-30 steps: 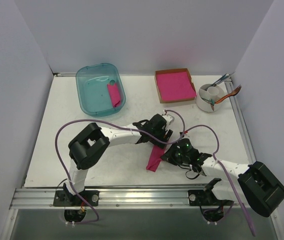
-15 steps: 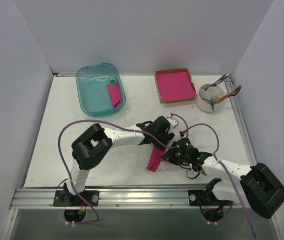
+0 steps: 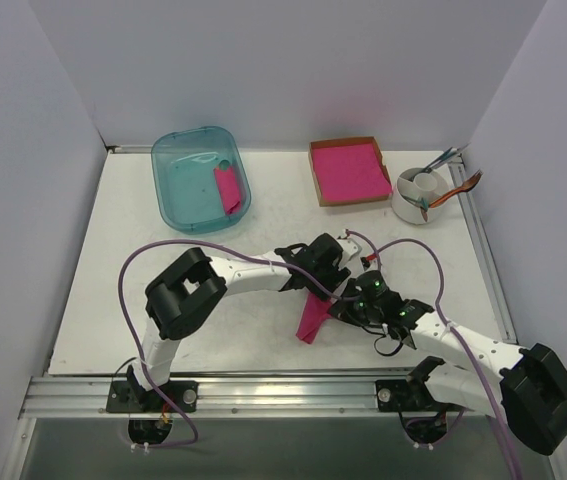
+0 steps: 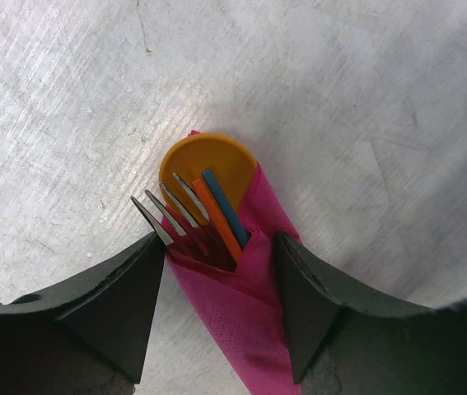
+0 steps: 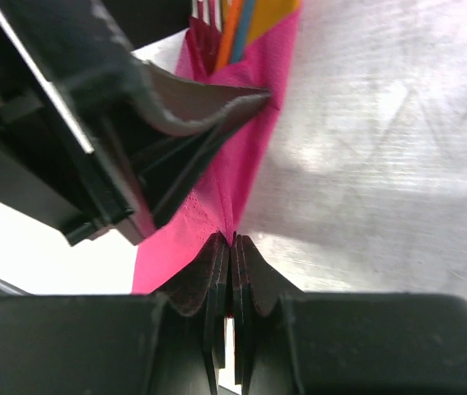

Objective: Place the utensils on the paper napkin and roll it up
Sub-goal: Roll the napkin at the center of the board.

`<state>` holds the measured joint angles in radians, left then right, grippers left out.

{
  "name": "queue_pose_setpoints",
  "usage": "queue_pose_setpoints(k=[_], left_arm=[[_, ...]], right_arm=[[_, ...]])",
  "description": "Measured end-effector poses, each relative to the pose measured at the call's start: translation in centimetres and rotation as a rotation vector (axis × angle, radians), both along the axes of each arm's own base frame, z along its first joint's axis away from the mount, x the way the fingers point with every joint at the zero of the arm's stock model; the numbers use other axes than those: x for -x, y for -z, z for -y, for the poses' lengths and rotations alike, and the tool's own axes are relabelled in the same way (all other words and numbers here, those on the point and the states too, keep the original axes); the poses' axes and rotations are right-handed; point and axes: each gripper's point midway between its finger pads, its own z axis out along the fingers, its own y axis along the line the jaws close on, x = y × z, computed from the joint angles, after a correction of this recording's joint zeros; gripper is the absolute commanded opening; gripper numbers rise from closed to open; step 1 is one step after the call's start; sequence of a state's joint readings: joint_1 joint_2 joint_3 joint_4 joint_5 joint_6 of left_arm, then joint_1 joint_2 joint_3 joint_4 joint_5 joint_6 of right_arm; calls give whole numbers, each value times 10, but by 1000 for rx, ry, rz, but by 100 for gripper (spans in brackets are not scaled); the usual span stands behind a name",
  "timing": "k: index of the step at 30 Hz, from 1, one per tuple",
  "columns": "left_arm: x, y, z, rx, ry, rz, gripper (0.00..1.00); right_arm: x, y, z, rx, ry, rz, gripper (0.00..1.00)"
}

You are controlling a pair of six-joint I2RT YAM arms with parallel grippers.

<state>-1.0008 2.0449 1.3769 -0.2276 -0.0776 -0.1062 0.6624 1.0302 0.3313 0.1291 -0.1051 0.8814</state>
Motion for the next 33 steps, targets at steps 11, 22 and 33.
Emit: queue_pose_setpoints(k=[11,22,33], left_arm=[[-1,0,1,-1,15,11,64],[-1,-1,2,1,12,14,68],[-11,-4,-4,38,-45,-26,76]], right_arm=[[0,10,11,45,19,-27,0],[-1,23,14,59,28,-52,0],[-1,25,14,47,37,-46,0]])
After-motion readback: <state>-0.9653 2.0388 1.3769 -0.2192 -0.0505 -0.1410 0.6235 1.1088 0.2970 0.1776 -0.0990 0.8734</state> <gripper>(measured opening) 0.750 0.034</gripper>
